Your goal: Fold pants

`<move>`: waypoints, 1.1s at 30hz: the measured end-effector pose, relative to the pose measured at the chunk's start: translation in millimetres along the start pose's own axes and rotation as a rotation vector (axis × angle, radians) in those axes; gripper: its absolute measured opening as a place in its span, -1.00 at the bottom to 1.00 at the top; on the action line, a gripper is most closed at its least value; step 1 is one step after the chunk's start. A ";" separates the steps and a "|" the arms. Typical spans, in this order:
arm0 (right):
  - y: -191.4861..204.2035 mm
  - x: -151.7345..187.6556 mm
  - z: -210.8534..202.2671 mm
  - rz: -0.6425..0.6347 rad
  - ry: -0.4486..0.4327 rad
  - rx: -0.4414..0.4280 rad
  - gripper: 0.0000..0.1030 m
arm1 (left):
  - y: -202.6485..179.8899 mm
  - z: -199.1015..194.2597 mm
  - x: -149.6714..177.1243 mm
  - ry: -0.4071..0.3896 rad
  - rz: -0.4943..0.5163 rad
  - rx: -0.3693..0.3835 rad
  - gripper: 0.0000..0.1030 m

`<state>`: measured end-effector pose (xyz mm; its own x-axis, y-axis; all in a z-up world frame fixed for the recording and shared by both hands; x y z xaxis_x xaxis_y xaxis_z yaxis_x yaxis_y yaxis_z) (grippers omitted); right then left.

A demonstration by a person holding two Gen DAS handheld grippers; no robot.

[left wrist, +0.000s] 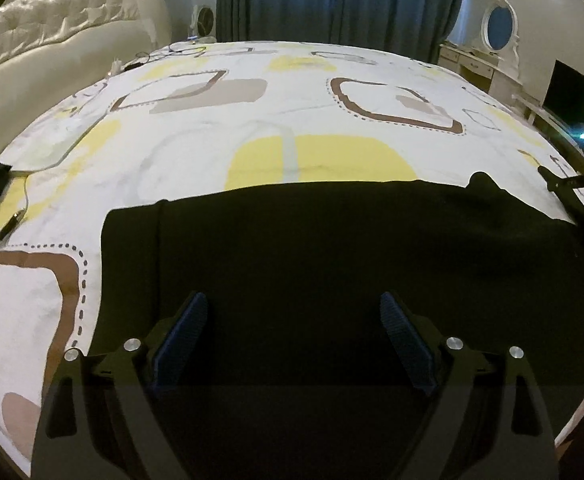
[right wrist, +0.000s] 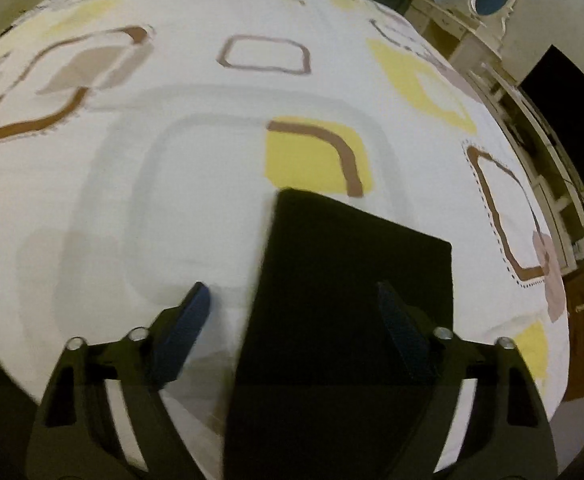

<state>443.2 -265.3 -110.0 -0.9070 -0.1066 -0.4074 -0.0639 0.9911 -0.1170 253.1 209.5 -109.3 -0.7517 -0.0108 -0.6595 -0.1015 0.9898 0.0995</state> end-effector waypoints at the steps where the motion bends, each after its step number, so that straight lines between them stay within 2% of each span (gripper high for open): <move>1: -4.3 0.7 0.7 0.012 0.002 0.005 0.46 | 1.1 1.0 0.8 0.004 -0.006 0.002 0.77; 4: -11.3 4.2 4.1 0.034 0.015 -0.029 0.32 | 0.5 3.8 1.8 0.008 -0.011 -0.003 0.80; 6: -11.2 6.4 4.4 0.060 0.020 -0.086 -0.11 | -1.0 4.0 2.9 0.005 -0.001 -0.016 0.82; 7: -12.2 6.5 3.1 0.066 0.018 -0.092 -0.20 | -1.7 4.2 3.2 0.003 0.000 -0.021 0.82; 9: -13.1 6.3 -0.4 0.071 0.015 -0.103 -0.63 | -0.8 4.6 3.3 0.004 -0.004 -0.019 0.82; 11: -14.1 5.5 -5.5 0.076 0.010 -0.107 -0.75 | 0.3 5.5 3.1 0.010 -0.011 -0.006 0.83; 15: -26.8 5.7 -24.6 0.133 -0.052 -0.176 -0.81 | 0.4 5.3 3.9 0.002 -0.014 0.003 0.85; 19: -52.0 18.0 -63.0 0.199 -0.163 -0.256 -0.83 | 1.2 6.1 3.4 0.001 -0.015 0.008 0.87; 22: -84.1 40.6 -100.1 0.276 -0.272 -0.316 -0.83 | 0.8 7.2 2.4 0.002 -0.014 0.009 0.88; 26: -132.8 88.3 -136.3 0.370 -0.378 -0.332 -0.83 | 0.3 7.3 2.1 0.002 -0.012 0.007 0.88; 28: -160.7 125.9 -150.3 0.431 -0.417 -0.318 -0.83 | 0.2 7.0 1.7 -0.001 -0.011 0.005 0.88; 33: -208.1 205.8 -151.8 0.565 -0.428 -0.291 -0.83 | 0.3 6.9 0.9 0.002 -0.010 0.001 0.88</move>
<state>206.6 -481.4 -32.0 -0.5982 0.4594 -0.6566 0.2004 0.8791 0.4324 256.9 210.7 -115.0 -0.7519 -0.0211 -0.6590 -0.1084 0.9898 0.0920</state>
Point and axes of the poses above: each gripper's, at about its wrist camera, not at the fingertips, and z roughly the way its jaws point, y to its left, x to its underside, the point moved 8 cm from there along z, roughly the way its jaws point, and after that the axes turned 12 degrees about -x, right-handed, at the moved point
